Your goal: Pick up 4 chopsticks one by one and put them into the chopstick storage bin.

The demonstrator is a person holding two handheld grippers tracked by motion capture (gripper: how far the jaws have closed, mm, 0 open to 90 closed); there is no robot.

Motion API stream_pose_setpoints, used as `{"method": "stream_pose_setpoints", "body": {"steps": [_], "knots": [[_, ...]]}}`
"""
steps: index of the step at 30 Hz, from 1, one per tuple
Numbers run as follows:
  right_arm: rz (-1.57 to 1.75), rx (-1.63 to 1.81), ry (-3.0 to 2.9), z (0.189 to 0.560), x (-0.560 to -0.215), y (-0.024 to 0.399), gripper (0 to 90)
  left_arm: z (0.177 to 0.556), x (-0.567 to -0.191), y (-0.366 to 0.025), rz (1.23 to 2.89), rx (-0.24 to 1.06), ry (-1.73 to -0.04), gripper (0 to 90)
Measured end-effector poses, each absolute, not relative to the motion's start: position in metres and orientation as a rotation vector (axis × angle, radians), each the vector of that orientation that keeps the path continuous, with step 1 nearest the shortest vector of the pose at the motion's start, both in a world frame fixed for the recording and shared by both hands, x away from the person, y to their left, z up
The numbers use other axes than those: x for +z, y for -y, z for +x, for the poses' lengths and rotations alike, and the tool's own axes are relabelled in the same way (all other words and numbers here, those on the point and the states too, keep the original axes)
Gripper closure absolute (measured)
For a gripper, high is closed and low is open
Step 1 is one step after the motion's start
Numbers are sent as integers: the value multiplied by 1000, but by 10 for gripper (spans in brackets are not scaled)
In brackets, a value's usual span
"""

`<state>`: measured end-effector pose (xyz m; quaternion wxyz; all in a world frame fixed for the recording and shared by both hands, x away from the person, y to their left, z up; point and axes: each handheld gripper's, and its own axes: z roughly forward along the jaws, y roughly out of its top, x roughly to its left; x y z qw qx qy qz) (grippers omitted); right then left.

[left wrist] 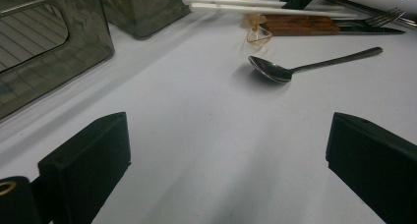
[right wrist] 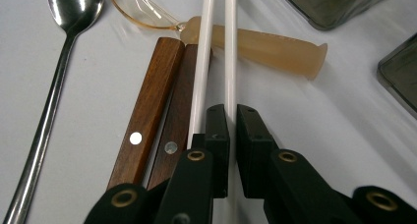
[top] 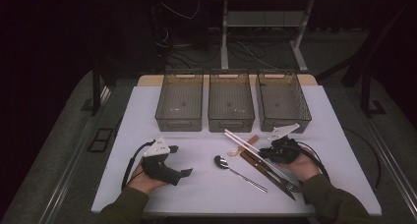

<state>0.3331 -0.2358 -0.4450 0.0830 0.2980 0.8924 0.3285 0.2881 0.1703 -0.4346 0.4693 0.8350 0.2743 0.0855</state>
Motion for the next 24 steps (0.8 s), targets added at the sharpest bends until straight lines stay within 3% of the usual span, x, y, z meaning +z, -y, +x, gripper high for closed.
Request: {"method": "stream_pose_setpoints", "body": {"steps": [24], "knots": [[918,1052,-2657,332,-436,244,847,288,-435,-169,2050,203,-662,20]]}}
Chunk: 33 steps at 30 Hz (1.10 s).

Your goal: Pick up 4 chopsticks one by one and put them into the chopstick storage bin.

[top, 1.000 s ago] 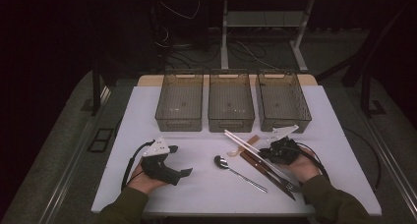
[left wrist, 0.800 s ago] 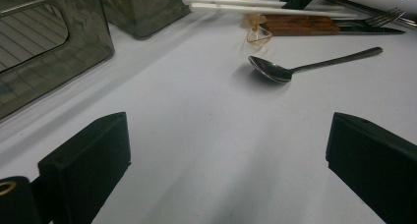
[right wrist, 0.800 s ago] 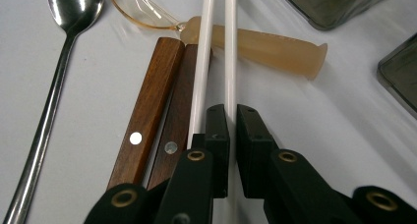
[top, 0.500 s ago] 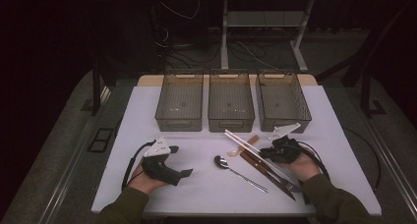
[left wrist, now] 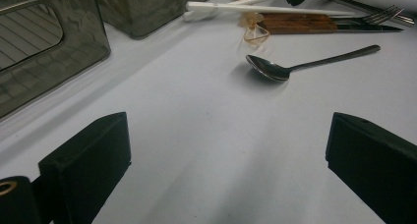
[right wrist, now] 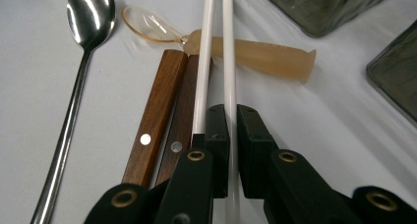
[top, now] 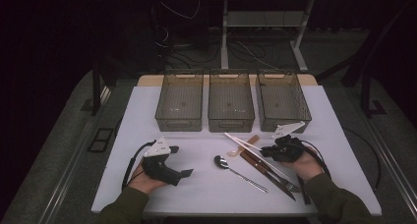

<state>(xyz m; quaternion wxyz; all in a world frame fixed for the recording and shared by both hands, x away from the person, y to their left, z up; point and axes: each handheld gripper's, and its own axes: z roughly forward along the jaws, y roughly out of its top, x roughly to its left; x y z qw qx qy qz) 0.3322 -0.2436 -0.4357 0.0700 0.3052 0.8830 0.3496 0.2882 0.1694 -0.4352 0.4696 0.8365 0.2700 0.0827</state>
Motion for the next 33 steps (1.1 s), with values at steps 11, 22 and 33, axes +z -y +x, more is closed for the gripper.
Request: {"method": "stream_pose_setpoints", "body": {"steps": [11,22,33], "knots": [[940,1106,-2622,332,-428,250,847,288,-435,-169,2053,200,-658,20],[975,1224,-2583,329,-419,259,847,288,-436,-168,2054,189,-655,20],[969,1291,-2557,327,-409,263,846,285,-440,-167,2045,174,-660,0]]}}
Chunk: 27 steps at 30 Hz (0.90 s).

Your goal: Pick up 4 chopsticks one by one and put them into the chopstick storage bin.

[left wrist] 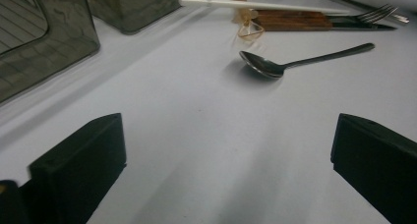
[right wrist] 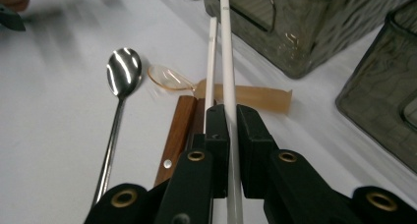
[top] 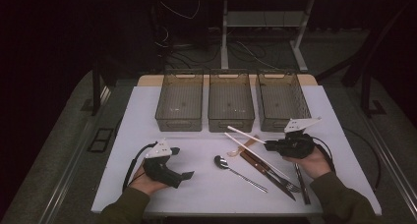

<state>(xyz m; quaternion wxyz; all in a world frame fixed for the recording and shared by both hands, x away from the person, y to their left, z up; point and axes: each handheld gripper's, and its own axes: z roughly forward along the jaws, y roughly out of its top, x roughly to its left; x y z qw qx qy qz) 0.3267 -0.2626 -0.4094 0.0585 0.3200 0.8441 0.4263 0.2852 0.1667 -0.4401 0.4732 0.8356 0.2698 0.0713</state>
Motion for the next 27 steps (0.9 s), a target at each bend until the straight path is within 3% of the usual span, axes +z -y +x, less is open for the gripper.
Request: {"method": "stream_pose_setpoints", "body": {"steps": [27], "knots": [[896,1402,-2526,341,-365,229,846,280,-438,-164,2052,186,-635,0]]}}
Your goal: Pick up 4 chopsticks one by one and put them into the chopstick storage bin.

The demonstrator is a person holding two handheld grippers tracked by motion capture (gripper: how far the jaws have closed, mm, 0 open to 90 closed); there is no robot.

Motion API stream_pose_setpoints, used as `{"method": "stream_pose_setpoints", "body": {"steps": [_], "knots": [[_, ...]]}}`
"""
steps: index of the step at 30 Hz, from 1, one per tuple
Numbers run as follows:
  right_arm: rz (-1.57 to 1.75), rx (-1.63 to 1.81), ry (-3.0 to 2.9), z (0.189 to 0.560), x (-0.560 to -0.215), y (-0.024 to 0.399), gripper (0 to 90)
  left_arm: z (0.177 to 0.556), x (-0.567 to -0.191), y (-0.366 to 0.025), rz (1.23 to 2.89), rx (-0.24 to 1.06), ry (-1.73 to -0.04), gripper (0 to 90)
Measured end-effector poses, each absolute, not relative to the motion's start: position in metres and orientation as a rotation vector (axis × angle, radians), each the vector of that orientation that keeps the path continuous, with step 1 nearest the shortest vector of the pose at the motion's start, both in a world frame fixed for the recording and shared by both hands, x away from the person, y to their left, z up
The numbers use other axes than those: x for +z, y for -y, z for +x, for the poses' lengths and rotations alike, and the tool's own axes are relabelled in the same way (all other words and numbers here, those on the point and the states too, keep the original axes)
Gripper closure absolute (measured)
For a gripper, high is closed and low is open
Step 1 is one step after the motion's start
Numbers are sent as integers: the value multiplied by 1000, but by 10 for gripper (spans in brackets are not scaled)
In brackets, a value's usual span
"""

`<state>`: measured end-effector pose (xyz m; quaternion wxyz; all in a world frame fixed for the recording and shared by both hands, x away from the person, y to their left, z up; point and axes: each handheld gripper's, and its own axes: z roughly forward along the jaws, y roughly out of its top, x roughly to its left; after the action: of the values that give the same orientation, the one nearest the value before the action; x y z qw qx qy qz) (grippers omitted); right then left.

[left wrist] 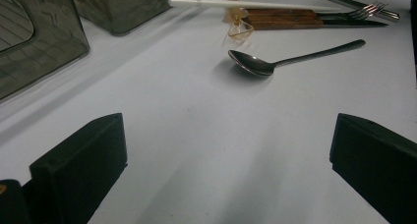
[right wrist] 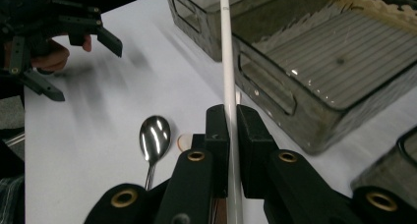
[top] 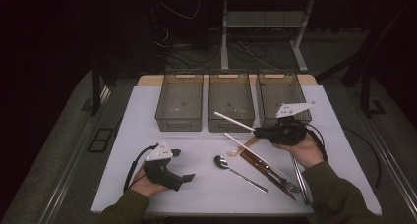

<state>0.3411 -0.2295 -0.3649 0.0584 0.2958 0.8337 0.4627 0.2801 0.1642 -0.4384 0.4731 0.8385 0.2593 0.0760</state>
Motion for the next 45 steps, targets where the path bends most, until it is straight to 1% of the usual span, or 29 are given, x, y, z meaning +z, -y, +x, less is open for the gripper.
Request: {"method": "stream_pose_setpoints", "body": {"steps": [8,25,45], "knots": [[889,1406,-2522,354,-354,215,846,280,-439,-164,2048,189,-635,0],[912,1374,-2530,377,-342,188,846,279,-438,-164,2041,186,-636,0],[958,1324,-2512,414,-328,138,846,279,-436,-165,2033,191,-639,1]]}}
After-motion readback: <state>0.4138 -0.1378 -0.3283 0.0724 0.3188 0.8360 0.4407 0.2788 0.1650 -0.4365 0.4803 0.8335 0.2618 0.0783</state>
